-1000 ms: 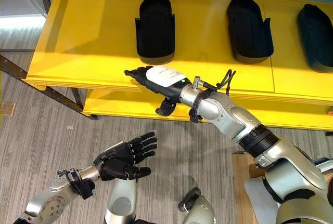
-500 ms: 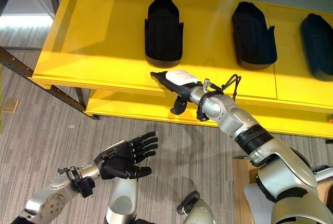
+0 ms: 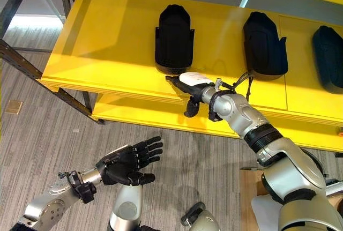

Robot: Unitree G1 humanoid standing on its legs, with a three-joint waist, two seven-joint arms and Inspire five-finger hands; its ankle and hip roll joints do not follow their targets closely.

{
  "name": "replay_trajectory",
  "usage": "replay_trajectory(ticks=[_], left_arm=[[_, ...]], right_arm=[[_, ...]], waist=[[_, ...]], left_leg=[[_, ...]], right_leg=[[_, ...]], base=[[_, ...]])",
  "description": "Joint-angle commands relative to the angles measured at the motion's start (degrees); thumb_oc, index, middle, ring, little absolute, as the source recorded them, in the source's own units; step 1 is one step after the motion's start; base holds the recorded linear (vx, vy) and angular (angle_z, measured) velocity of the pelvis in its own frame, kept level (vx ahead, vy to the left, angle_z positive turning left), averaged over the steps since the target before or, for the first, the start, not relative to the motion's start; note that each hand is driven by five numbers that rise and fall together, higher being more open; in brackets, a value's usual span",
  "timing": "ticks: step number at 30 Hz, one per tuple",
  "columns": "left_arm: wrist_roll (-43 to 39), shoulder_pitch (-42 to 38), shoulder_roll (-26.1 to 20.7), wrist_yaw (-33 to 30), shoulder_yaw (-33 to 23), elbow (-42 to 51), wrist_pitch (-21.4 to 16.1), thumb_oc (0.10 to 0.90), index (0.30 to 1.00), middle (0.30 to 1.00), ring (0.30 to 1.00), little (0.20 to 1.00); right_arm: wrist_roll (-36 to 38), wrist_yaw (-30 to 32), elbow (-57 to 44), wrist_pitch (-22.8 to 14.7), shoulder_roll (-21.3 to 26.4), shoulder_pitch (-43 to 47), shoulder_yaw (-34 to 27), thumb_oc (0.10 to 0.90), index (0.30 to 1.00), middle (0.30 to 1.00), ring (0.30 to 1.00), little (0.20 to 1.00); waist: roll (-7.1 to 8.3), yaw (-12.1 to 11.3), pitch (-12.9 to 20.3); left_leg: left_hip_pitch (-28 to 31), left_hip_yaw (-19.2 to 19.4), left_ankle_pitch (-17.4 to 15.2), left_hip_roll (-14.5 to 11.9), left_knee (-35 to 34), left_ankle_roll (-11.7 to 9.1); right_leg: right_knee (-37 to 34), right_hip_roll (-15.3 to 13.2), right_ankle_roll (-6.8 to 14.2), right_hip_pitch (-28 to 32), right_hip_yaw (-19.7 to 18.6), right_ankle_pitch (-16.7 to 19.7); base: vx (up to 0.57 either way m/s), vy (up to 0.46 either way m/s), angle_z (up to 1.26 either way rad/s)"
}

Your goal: Move parts from the plastic box to the shelf.

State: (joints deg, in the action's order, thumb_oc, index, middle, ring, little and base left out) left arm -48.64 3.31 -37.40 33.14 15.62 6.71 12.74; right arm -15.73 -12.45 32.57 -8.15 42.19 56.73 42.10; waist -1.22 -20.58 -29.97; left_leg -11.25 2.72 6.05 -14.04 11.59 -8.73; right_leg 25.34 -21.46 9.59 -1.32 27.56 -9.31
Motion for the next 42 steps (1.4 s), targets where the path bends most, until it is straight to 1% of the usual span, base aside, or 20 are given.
replay_trajectory(ticks=[1,6,22,29,30,31,33,36,37,38,39,40,41,42], left_arm=[[-1.4,-0.5,-0.8,3.4,0.9,6.9,-2.2,0.9,1.0,1.0,1.0,1.0],[-1.4,-0.9,-0.7,3.0,0.9,7.4,-1.7,0.9,1.0,1.0,1.0,1.0],[-1.1,-2.1,-0.2,2.6,1.7,7.5,-1.1,0.9,1.0,1.0,1.0,1.0],[-1.3,-2.1,0.0,2.4,1.4,7.7,-0.7,0.9,1.0,1.0,1.0,1.0],[-1.1,-1.7,0.0,2.5,1.4,7.8,-1.2,0.9,1.0,1.0,1.0,1.0],[-1.1,-1.6,0.0,2.5,1.3,7.8,-1.3,0.9,1.0,1.0,1.0,1.0],[-1.0,-0.9,0.2,2.7,0.6,7.6,-1.7,0.9,1.0,1.0,1.0,1.0],[-0.7,-0.2,0.3,3.0,-0.1,7.7,-1.9,0.9,1.0,1.0,1.0,1.0],[-0.8,1.1,0.1,3.6,-1.2,7.7,-2.6,0.9,1.0,1.0,1.0,1.0],[-0.8,1.6,0.0,4.0,-1.6,7.9,-2.9,0.9,1.0,1.0,1.0,1.0],[-0.7,1.9,-0.1,4.2,-1.9,7.9,-3.0,0.9,1.0,1.0,1.0,1.0],[-0.5,2.9,-0.1,4.6,-2.9,8.0,-3.7,0.9,1.0,1.0,1.0,1.0],[-0.5,3.6,-0.1,4.8,-3.5,8.0,-4.2,0.9,1.0,1.0,1.0,1.0],[-0.5,4.5,-0.4,5.1,-4.5,8.1,-4.6,0.9,1.0,1.0,1.0,1.0]], right_arm=[[-0.2,5.2,2.4,-0.4,-2.5,9.9,-1.0,0.9,1.0,1.0,1.0,1.0],[-0.8,5.6,4.1,1.1,-3.4,10.7,-1.9,0.9,1.0,1.0,1.0,1.0],[-1.3,6.7,8.3,3.2,-5.4,13.0,-2.7,0.9,1.0,1.0,1.0,1.0],[-0.2,4.1,9.0,2.3,-5.6,12.2,-2.6,0.9,1.0,1.0,1.0,1.0],[0.1,2.8,9.1,1.2,-5.5,11.9,-2.4,0.9,1.0,1.0,1.0,1.0],[0.2,2.1,8.9,0.9,-5.6,11.8,-2.3,0.9,1.0,1.0,1.0,1.0],[-0.2,-2.8,6.8,-1.1,-5.1,10.3,-1.3,0.9,1.0,1.0,1.0,1.0],[1.2,-5.0,3.3,-1.3,-3.9,7.9,-0.1,0.9,1.0,1.0,1.0,1.0],[2.9,-10.9,-1.0,-1.4,-2.9,6.0,0.6,0.9,1.0,1.0,1.0,1.0],[3.4,-13.4,-3.1,-1.5,-2.1,4.8,0.9,0.9,1.0,1.0,1.0,1.0],[3.8,-14.2,-4.6,-1.5,-1.6,4.1,1.4,0.9,1.0,1.0,1.0,1.0],[5.2,-18.3,-9.2,-2.3,0.4,1.4,2.4,0.9,1.0,1.0,1.0,1.0],[6.7,-20.7,-12.2,-2.1,1.5,-0.4,2.9,0.9,1.0,1.0,1.0,1.0],[8.0,-23.2,-17.2,-1.3,2.9,-3.2,3.0,0.9,1.0,1.0,1.0,1.0]], waist=[[1.39,-0.3,4.4],[1.2,-0.6,4.5],[0.76,-1.2,5.0],[0.8,-1.2,5.1],[0.8,-1.2,5.1],[0.8,-1.2,5.1],[0.9,-0.9,5.0],[1.13,-0.5,5.0],[1.42,0.0,4.9],[1.54,0.2,4.8],[1.63,0.3,4.8],[1.97,0.8,4.7],[2.19,1.2,4.7],[2.57,1.6,4.8]], left_leg=[[-0.7,6.7,0.3,-5.2,-0.3,0.0],[-1.0,6.5,0.4,-5.1,-0.4,-0.1],[-0.5,6.2,0.6,-5.0,-0.7,-0.1],[-0.5,6.0,0.6,-4.8,-0.5,-0.1],[-0.4,6.0,0.6,-4.8,-0.6,-0.1],[-0.4,5.9,0.6,-4.7,-0.7,-0.1],[-0.6,5.9,0.6,-4.7,-0.5,-0.1],[-0.4,6.2,0.5,-4.8,-0.4,0.0],[-0.2,6.6,0.5,-5.0,-0.5,0.0],[-0.1,6.8,0.5,-5.1,-0.5,0.0],[-0.1,6.9,0.5,-5.1,-0.5,0.0],[0.0,7.2,0.6,-5.3,-0.6,-0.1],[0.2,7.4,0.6,-5.3,-0.8,0.0],[0.4,7.6,0.7,-5.5,-0.9,-0.1]], right_leg=[[-0.6,0.6,-1.3,3.8,0.2,-2.1],[-0.8,0.5,-1.2,4.1,0.5,-2.2],[-0.8,0.4,-1.4,5.1,1.2,-2.5],[-0.1,0.4,-1.6,5.2,1.2,-3.0],[-0.2,0.4,-1.6,5.2,1.1,-3.0],[-0.2,0.5,-1.6,5.2,1.0,-3.0],[0.1,0.5,-1.6,4.9,0.7,-3.1],[0.3,0.4,-1.5,4.6,0.5,-3.1],[0.2,0.4,-1.5,4.4,0.1,-2.9],[0.2,0.4,-1.4,4.3,-0.1,-2.9],[0.3,0.4,-1.4,4.1,-0.2,-2.8],[0.3,0.5,-1.3,3.8,-0.5,-2.8],[0.3,0.5,-1.2,3.6,-0.8,-2.7],[0.1,0.7,-1.1,3.5,-1.0,-2.6]], base=[[0.0,0.0,0.0],[0.0,0.0,0.0],[0.0,0.0,0.0],[0.0,0.0,0.0],[0.0,0.0,0.0],[0.0,0.0,0.0],[0.0,0.0,0.0],[0.0,0.0,0.0],[-0.03,0.008,0.0],[-0.03,0.008,0.0],[-0.04,-0.001,-0.01],[-0.04,-0.004,-0.03],[-0.05,-0.014,-0.06],[-0.02,-0.014,-0.06]])
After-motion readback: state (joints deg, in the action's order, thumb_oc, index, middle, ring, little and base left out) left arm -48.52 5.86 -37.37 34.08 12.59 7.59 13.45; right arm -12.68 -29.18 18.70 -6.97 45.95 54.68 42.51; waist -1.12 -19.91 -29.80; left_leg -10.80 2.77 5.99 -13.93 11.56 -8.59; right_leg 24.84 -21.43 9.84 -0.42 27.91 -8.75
